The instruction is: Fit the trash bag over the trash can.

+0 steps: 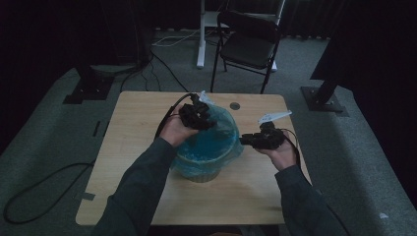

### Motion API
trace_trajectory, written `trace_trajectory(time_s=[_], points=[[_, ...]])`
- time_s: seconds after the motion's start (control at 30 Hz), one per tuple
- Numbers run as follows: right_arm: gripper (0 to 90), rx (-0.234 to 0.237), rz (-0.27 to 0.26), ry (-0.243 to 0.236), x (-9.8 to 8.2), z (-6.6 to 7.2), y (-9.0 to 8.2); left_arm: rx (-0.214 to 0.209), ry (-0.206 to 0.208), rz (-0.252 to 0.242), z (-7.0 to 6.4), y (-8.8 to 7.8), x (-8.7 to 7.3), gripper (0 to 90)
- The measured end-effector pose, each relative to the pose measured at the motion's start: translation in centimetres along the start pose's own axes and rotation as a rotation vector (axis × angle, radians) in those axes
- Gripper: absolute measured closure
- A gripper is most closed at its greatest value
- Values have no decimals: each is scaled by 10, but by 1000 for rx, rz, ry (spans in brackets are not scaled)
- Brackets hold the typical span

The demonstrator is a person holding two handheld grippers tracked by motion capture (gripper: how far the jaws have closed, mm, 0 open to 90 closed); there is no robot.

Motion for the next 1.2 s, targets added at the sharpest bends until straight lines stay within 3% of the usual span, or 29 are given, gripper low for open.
trace_trajectory(time_s=[0.4,0.53,0.87,1.2], points=[[732,2,1,-4,-1,1,0,29,40,109,0,17,-8,607],[731,4,2,-8,-1,1,1,37,44,112,0,18,-9,603],[729,6,4,-3,-2,1,1,59,56,112,0,0,-12,607],[726,11,7,-9,0,4,3,43,84,208,-5,18,-18,613]])
Point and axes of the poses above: each handheld gripper's, and its own axes: y roughly forward along the jaws, x roughly out of its top, z roughly to its left, the point moved 10 cm from there along y, roughly forward along the jaws, and after that the axes turned 8 degrees about -x, right-handed, at the moved point
